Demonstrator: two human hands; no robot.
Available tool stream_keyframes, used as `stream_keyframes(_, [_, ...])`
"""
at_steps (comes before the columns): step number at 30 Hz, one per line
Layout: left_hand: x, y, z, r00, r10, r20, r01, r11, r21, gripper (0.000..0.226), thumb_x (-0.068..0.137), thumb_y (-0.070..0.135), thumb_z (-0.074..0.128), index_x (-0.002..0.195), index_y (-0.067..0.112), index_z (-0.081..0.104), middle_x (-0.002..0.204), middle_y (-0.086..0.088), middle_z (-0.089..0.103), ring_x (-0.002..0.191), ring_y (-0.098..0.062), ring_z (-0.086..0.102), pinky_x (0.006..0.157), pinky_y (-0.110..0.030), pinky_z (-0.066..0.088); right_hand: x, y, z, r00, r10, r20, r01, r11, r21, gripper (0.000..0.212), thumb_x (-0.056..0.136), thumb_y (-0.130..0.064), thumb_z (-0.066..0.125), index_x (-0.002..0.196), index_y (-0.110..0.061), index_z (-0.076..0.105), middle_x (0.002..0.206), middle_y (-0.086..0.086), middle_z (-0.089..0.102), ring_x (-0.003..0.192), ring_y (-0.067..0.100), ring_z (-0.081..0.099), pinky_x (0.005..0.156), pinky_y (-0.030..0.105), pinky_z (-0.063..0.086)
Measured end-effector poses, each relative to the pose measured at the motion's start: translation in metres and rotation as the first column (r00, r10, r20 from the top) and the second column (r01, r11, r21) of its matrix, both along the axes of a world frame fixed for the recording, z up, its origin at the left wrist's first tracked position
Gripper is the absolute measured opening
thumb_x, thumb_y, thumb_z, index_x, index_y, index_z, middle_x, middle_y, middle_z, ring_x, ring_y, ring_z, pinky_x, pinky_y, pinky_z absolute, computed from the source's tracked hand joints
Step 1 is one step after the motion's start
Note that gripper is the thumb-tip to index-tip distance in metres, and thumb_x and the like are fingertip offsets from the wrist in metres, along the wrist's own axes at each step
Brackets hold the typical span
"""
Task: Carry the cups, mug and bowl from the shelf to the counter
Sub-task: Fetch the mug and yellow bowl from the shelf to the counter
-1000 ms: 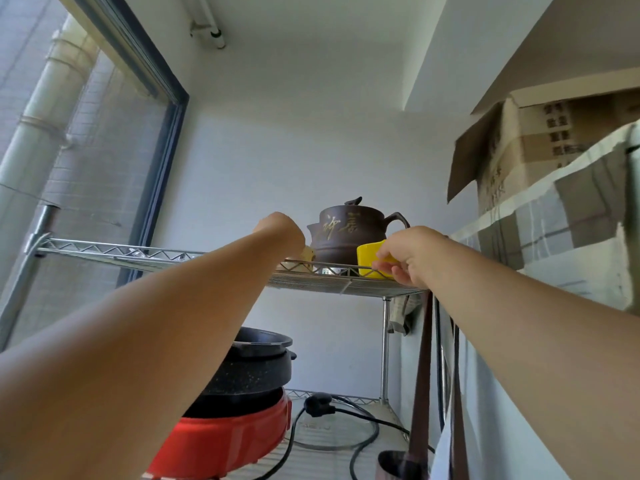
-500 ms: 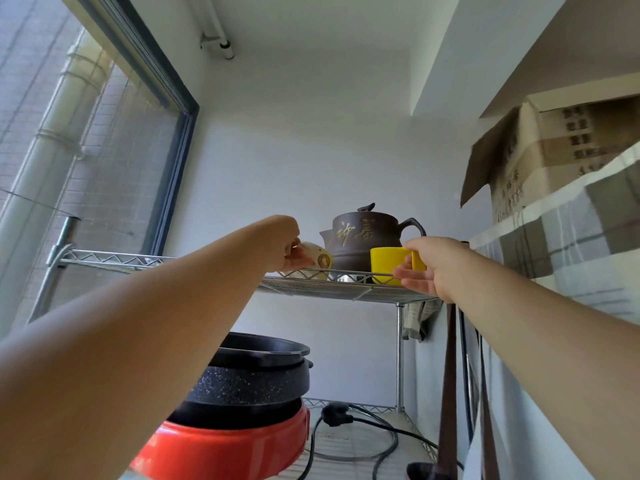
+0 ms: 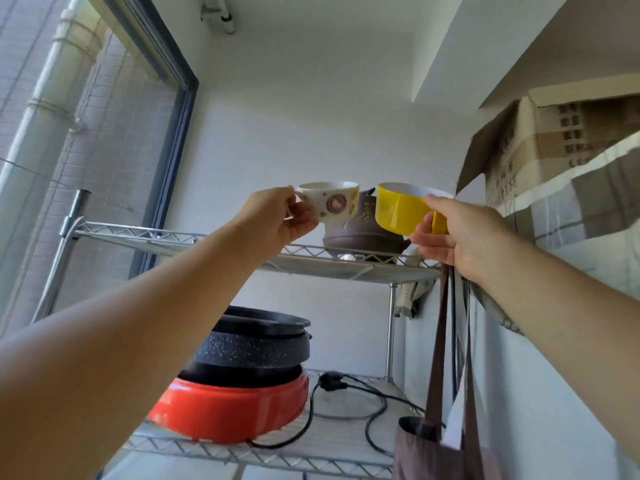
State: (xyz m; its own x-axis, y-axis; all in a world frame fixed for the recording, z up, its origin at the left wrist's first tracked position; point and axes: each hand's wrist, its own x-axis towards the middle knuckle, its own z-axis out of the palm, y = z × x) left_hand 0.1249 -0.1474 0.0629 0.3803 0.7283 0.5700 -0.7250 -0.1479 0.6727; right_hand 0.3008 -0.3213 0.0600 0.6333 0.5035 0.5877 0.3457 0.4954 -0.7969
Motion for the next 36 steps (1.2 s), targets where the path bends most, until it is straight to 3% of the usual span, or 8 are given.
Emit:
stream_keyframes(3, [-0.018, -0.012, -0.037, 0.999, -0.029, -0.02, 0.029, 0.999, 0.027, 0.032, 0.097, 0.013, 0.047, 0.067, 0.004, 0.05, 0.047, -0.007, 0.059, 0.04, -0.019, 0.063, 0.049, -0.033, 0.058, -0.017, -0.021, -0.027, 0.999, 0.009, 0.054, -0.008, 1.0, -0.011, 0.026, 0.087, -0.036, 0.065, 0.078, -0.013, 0.058, 0.043, -0.002, 0.064, 0.042, 0.014, 0.068, 0.036, 0.021, 0.051])
stream_keyframes(8, [-0.042, -0.037, -0.118, 0.991, -0.084, -0.104, 0.084, 0.996, -0.008, 0.034, 0.093, 0.011, 0.047, 0.059, 0.009, 0.047, 0.05, -0.005, 0.055, 0.043, -0.019, 0.062, 0.05, -0.032, 0.058, -0.042, -0.06, -0.096, 0.995, 0.038, 0.089, -0.032, 0.997, -0.065, 0.029, 0.087, -0.035, 0.065, 0.068, -0.014, 0.059, 0.047, 0.0, 0.065, 0.041, 0.014, 0.067, 0.037, 0.02, 0.05])
stream_keyframes(13, [-0.056, -0.055, -0.206, 0.977, -0.17, -0.132, 0.153, 0.98, -0.13, 0.039, 0.097, 0.013, 0.042, 0.059, 0.008, 0.045, 0.05, -0.004, 0.051, 0.04, -0.017, 0.057, 0.046, -0.029, 0.056, -0.057, -0.093, -0.19, 0.998, 0.058, 0.028, -0.053, 0.985, -0.167, 0.03, 0.086, -0.035, 0.063, 0.065, -0.013, 0.062, 0.051, 0.003, 0.066, 0.038, 0.016, 0.064, 0.036, 0.022, 0.05])
stream_keyframes(21, [-0.057, -0.069, -0.354, 0.933, -0.19, -0.306, 0.116, 0.963, -0.245, 0.038, 0.094, 0.012, 0.041, 0.056, 0.012, 0.042, 0.047, -0.001, 0.052, 0.039, -0.016, 0.052, 0.043, -0.027, 0.053, -0.081, -0.14, -0.341, 0.996, 0.018, -0.093, -0.048, 0.941, -0.336, 0.028, 0.063, -0.044, 0.066, 0.055, -0.016, 0.066, 0.054, 0.006, 0.066, 0.037, 0.02, 0.063, 0.035, 0.025, 0.049])
stream_keyframes(32, [-0.052, -0.107, -0.52, 0.781, -0.412, -0.47, 0.228, 0.888, -0.399, 0.047, 0.09, 0.01, 0.038, 0.045, 0.018, 0.049, 0.046, -0.002, 0.052, 0.043, -0.019, 0.054, 0.045, -0.029, 0.053, -0.113, -0.201, -0.5, 0.941, -0.165, -0.297, 0.005, 0.881, -0.473, 0.028, 0.06, -0.046, 0.067, 0.059, -0.018, 0.068, 0.055, 0.006, 0.066, 0.037, 0.022, 0.063, 0.037, 0.025, 0.049])
stream_keyframes(36, [-0.048, -0.134, -0.563, 0.68, -0.512, -0.525, 0.293, 0.846, -0.445, 0.036, 0.085, 0.016, 0.043, 0.05, 0.017, 0.048, 0.05, -0.003, 0.051, 0.048, -0.021, 0.054, 0.048, -0.031, 0.054, -0.125, -0.237, -0.538, 0.875, -0.296, -0.383, 0.055, 0.846, -0.53, 0.024, 0.065, -0.039, 0.064, 0.058, -0.015, 0.065, 0.055, 0.007, 0.065, 0.036, 0.021, 0.062, 0.035, 0.024, 0.047])
